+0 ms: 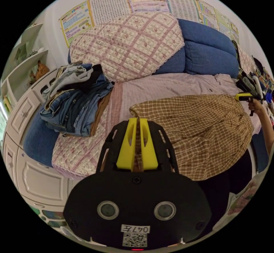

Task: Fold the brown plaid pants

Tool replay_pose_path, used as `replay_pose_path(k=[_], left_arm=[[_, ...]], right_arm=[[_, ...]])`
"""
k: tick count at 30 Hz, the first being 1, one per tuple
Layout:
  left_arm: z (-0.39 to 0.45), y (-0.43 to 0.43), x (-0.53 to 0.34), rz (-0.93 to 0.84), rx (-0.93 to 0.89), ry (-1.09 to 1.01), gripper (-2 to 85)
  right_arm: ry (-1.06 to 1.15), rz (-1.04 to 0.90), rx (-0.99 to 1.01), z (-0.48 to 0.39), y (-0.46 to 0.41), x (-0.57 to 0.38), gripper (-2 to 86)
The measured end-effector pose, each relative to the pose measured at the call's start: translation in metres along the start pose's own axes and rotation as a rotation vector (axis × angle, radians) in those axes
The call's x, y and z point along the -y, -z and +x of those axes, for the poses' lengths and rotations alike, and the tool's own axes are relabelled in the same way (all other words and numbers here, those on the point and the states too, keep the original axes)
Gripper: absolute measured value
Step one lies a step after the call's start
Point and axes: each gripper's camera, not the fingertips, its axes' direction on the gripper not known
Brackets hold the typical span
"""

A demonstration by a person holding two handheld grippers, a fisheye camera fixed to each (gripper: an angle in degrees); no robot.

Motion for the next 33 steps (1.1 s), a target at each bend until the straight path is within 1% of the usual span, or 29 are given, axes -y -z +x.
replay_pose_path(k=[3,5,7,8,9,11,13,15,17,19,22,25,29,33], left_arm=[[0.012,-0.01,0.021,0.031,-0.007,0.002,1.4],[0.015,-0.031,0.034,-0.034,-0.005,0.049,4.6],[0.023,-0.029,0.032,-0.03,-0.018,0.047,6.8],[0.036,-0.018,0.026,0.004,-0.046,0.013,7.6],[0.043,-0.012,0.022,0.017,-0.067,-0.009,7.7],[0.088,0.008,0.003,0.025,-0.22,-0.146,8.0],[0.119,0.014,-0.016,-0.007,-0.257,-0.208,8.1],[0.131,0.016,-0.037,-0.023,-0.226,-0.178,8.2],[0.115,0.014,-0.056,-0.004,-0.228,-0.034,8.2],[0.097,0.008,-0.055,-0.013,-0.236,0.037,7.4],[0.085,-0.006,-0.021,-0.015,-0.212,-0.008,5.6],[0.078,-0.054,0.034,-0.065,-0.194,-0.051,6.6],[0.075,-0.16,0.094,-0.253,-0.301,-0.06,6.8],[0.088,-0.218,0.112,-0.353,-0.302,-0.054,7.0]], right_arm=[[-0.012,0.037,-0.065,-0.005,0.023,-0.006,0.3],[-0.141,0.024,-0.188,0.003,0.038,-0.018,0.2],[-0.255,0.046,-0.2,0.013,0.05,-0.035,0.2],[-0.333,0.07,-0.184,0.02,0.057,-0.05,0.2],[-0.364,0.076,-0.18,0.023,0.06,-0.057,0.2],[-0.426,0.076,-0.171,0.027,0.065,-0.08,0.3],[-0.425,0.073,-0.189,0.023,0.066,-0.09,0.4],[-0.415,0.05,-0.197,0.02,0.064,-0.094,0.4],[-0.38,0.063,-0.207,0.016,0.064,-0.094,0.5],[-0.354,0.049,-0.206,0.014,0.064,-0.088,0.4],[-0.278,0.071,-0.223,0.003,0.07,-0.075,0.4],[-0.218,0.084,-0.246,-0.011,0.073,-0.065,0.4],[-0.2,0.051,-0.28,-0.022,0.067,-0.061,0.4],[-0.188,0.021,-0.297,-0.023,0.063,-0.06,0.5]])
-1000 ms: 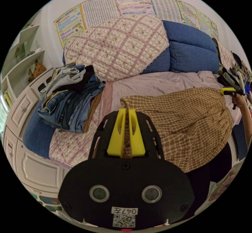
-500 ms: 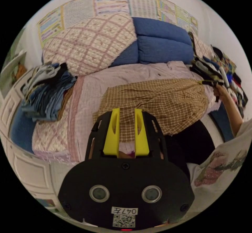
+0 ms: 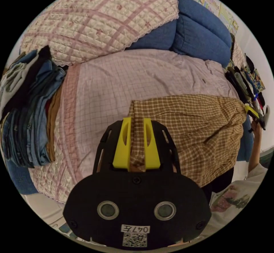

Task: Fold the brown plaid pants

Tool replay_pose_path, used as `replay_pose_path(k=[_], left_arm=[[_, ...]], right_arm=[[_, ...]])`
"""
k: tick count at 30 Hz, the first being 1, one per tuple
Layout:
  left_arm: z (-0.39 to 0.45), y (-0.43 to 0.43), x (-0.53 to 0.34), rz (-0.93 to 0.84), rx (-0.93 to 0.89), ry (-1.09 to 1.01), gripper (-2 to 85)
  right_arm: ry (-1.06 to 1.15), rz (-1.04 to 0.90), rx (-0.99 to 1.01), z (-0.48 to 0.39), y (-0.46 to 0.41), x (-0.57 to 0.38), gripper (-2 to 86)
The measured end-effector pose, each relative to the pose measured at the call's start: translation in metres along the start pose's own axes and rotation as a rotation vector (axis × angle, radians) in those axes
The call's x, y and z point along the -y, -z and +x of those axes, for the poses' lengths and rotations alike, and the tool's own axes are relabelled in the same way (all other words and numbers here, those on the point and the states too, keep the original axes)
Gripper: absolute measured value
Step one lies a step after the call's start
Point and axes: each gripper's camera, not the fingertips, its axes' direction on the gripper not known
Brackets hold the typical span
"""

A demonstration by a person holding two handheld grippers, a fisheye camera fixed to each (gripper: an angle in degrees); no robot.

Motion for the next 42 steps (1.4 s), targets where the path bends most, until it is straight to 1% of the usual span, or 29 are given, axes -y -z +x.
replay_pose_path(k=[1,3,6,8,12,14,16,18,21,23,24,26,27,30,32,33,34,35,36,38,42], left_arm=[[0.001,-0.011,0.005,-0.02,0.01,0.008,7.2],[0.004,-0.013,0.007,-0.004,0.017,0.007,6.3],[0.021,-0.007,0.002,0.031,0.041,-0.062,1.3],[0.033,0.01,-0.005,0.106,0.094,-0.091,0.0],[0.04,0.052,-0.009,0.276,0.171,-0.078,-0.5],[0.042,0.078,0.001,0.375,0.258,-0.066,-0.6],[0.041,0.091,0.015,0.423,0.329,-0.05,-0.5],[0.035,0.095,0.035,0.416,0.376,-0.034,-0.3],[0.011,0.08,0.074,0.342,0.377,0.037,0.7],[-0.013,0.051,0.101,0.239,0.369,0.112,3.7],[-0.019,0.045,0.104,0.214,0.384,0.132,4.9],[-0.039,0.037,0.104,0.164,0.439,0.205,8.0],[-0.043,0.041,0.1,0.169,0.433,0.219,8.4],[-0.054,0.086,0.054,0.267,0.303,0.246,9.3],[-0.04,0.124,-0.01,0.306,0.181,0.178,9.2],[-0.034,0.131,-0.029,0.311,0.161,0.161,9.1],[-0.02,0.144,-0.066,0.318,0.144,0.141,8.9],[-0.007,0.155,-0.101,0.318,0.146,0.146,8.7],[-0.001,0.161,-0.118,0.32,0.152,0.154,8.6],[0.016,0.183,-0.179,0.355,0.163,0.238,8.5],[0.021,0.204,-0.234,0.379,0.135,0.364,8.7]], right_arm=[[0.0,-0.006,0.004,0.001,-0.001,0.001,0.5],[-0.003,-0.007,0.01,0.002,-0.002,0.003,0.5],[-0.02,0.015,0.032,0.003,-0.003,0.007,0.5],[-0.032,0.067,0.033,0.002,0.001,0.012,0.5],[-0.01,0.14,0.01,-0.001,0.005,0.035,0.4],[0.024,0.16,-0.054,-0.004,-0.005,0.066,0.3],[0.04,0.173,-0.11,-0.003,-0.016,0.095,0.3],[0.037,0.165,-0.138,0.003,-0.034,0.125,0.4],[-0.014,0.124,-0.124,0.021,-0.078,0.171,0.6],[-0.101,0.03,-0.097,0.039,-0.127,0.193,1.4],[-0.132,-0.007,-0.1,0.043,-0.141,0.195,1.8],[-0.229,-0.128,-0.185,0.057,-0.181,0.192,4.9],[-0.24,-0.135,-0.199,0.059,-0.185,0.188,5.6],[-0.265,-0.021,-0.118,0.061,-0.164,0.159,7.6],[-0.216,0.013,-0.01,0.055,-0.137,0.124,7.0],[-0.209,0.011,0.013,0.053,-0.132,0.114,6.7],[-0.204,0.002,0.057,0.049,-0.123,0.092,6.3],[-0.217,-0.009,0.097,0.047,-0.117,0.07,6.0],[-0.234,-0.012,0.11,0.046,-0.115,0.058,6.0],[-0.311,-0.018,0.177,0.042,-0.113,0.019,6.2],[-0.394,-0.027,0.303,0.04,-0.128,-0.011,6.4]])
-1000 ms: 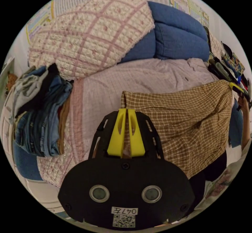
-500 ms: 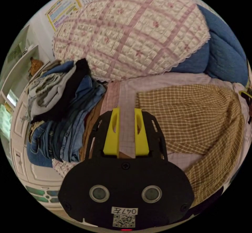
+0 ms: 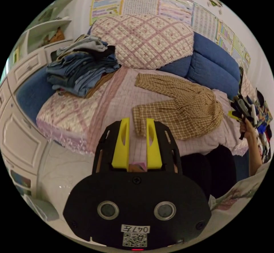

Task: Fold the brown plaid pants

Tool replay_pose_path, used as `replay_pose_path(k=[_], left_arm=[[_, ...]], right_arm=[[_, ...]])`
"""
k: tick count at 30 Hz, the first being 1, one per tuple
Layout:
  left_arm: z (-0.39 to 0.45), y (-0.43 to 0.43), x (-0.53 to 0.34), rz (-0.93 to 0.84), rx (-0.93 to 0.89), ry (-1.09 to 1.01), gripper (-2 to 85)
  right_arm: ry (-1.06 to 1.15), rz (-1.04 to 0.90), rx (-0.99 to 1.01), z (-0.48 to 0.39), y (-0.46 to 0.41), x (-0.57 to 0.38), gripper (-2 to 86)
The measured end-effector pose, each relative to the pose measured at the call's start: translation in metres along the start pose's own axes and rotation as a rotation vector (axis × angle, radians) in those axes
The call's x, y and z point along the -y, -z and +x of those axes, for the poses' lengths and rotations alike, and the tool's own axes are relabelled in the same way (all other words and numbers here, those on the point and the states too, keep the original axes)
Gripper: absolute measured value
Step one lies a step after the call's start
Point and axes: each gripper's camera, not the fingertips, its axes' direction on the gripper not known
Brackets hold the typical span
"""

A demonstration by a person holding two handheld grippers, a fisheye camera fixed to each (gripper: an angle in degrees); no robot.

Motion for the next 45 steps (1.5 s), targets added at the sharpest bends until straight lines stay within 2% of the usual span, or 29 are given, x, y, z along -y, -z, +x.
replay_pose_path(k=[6,8,13,16,18,21,23,25,28,31,32,35,39,45], left_arm=[[-0.02,0.006,0.006,-0.109,-0.115,0.083,10.3],[-0.02,0.02,0.004,-0.09,-0.088,0.132,9.8],[-0.026,0.059,0.009,-0.041,-0.143,0.154,0.7],[-0.036,0.091,0.024,0.012,-0.16,0.15,-0.5],[-0.046,0.111,0.048,0.083,-0.219,0.163,-0.8],[-0.055,0.146,0.135,0.23,-0.313,0.123,-0.9],[-0.05,0.188,0.203,0.327,-0.293,0.043,-0.9],[-0.051,0.226,0.231,0.368,-0.283,0.007,-0.9],[-0.072,0.257,0.23,0.275,-0.2,0.016,-0.9],[-0.102,0.227,0.19,0.036,-0.151,0.031,-0.9],[-0.117,0.208,0.167,-0.067,-0.173,0.065,-0.9],[-0.152,0.181,0.119,-0.213,-0.289,0.195,-0.9],[-0.168,0.203,0.104,-0.181,-0.353,0.246,-0.9],[-0.15,0.251,0.127,-0.204,-0.308,0.083,-0.9]], right_arm=[[-0.196,-0.049,0.192,0.038,-0.037,0.003,5.2],[-0.158,-0.045,0.188,0.035,-0.04,-0.003,0.7],[-0.077,0.032,0.159,0.018,-0.018,-0.013,-0.8],[0.006,0.065,0.111,0.0,0.003,-0.009,-0.5],[0.071,0.072,0.06,-0.014,0.012,-0.005,-0.3],[0.089,0.113,0.055,-0.025,0.018,0.014,-0.1],[0.006,0.232,0.179,-0.022,0.029,0.021,-0.1],[-0.001,0.298,0.225,-0.025,0.039,0.018,-0.2],[0.069,0.226,0.143,-0.034,0.035,0.005,-0.1],[0.118,0.054,0.12,-0.032,0.008,-0.019,-0.1],[0.128,-0.003,0.104,-0.03,-0.002,-0.029,-0.1],[0.111,-0.114,0.076,-0.017,-0.022,-0.044,-0.1],[0.076,-0.12,0.123,-0.007,-0.018,-0.043,-0.1],[0.179,-0.109,0.01,-0.029,0.004,-0.04,-0.3]])
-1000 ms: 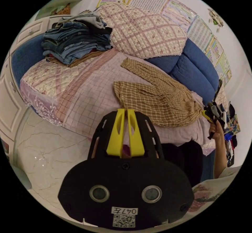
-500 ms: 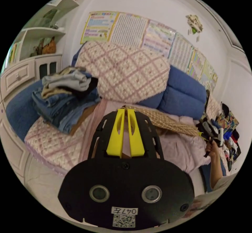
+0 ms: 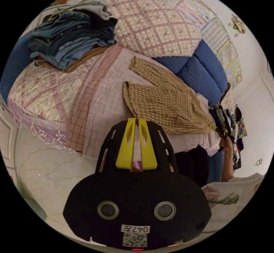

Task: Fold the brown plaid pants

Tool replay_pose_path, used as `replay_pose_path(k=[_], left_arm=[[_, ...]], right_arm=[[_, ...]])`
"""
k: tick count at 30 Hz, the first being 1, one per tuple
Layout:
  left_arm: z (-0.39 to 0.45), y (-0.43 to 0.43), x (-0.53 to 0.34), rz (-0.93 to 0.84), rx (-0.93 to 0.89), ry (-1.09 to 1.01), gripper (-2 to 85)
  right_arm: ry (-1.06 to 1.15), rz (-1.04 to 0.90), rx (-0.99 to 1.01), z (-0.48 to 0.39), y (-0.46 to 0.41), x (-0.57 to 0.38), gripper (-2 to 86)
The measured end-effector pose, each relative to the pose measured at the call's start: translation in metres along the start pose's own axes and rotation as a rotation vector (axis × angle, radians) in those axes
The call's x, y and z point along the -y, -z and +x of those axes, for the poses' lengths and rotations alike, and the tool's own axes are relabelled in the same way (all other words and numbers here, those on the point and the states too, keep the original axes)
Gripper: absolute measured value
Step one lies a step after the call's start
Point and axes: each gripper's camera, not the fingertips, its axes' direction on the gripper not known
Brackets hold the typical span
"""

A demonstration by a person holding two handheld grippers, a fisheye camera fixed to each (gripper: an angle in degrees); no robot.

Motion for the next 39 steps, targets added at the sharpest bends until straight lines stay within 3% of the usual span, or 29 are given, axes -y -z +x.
replay_pose_path(k=[6,13,20,24,28,30,32,34,39], left_arm=[[0.005,0.015,-0.004,-0.029,0.067,-0.016,-0.7],[-0.003,0.05,-0.014,0.006,0.068,0.019,0.3],[-0.017,0.076,-0.014,0.033,0.053,0.044,-0.4],[-0.022,0.089,-0.009,0.014,0.067,0.03,-0.7],[-0.028,0.1,-0.003,-0.003,0.069,0.008,-0.8],[-0.035,0.103,-0.002,-0.006,0.068,0.01,-0.8],[-0.046,0.11,-0.002,0.003,0.052,0.023,-0.8],[-0.055,0.115,-0.003,0.01,0.037,0.034,-0.8],[-0.077,0.124,-0.002,0.007,0.024,0.031,-0.9]], right_arm=[[0.078,-0.15,-0.151,-0.012,-0.022,-0.001,1.1],[-0.103,0.122,-0.075,0.022,0.027,0.002,4.8],[-0.28,0.081,0.035,0.055,-0.017,0.016,3.8],[-0.194,0.102,0.006,0.04,-0.013,0.026,0.6],[-0.039,0.24,-0.162,0.003,0.028,0.035,-0.1],[0.0,0.2,-0.243,-0.01,0.029,0.042,-0.2],[0.049,-0.03,-0.317,-0.013,0.001,0.054,0.2],[0.047,-0.105,-0.344,-0.009,-0.01,0.057,1.0],[0.002,0.229,-0.182,-0.003,0.041,0.082,3.3]])
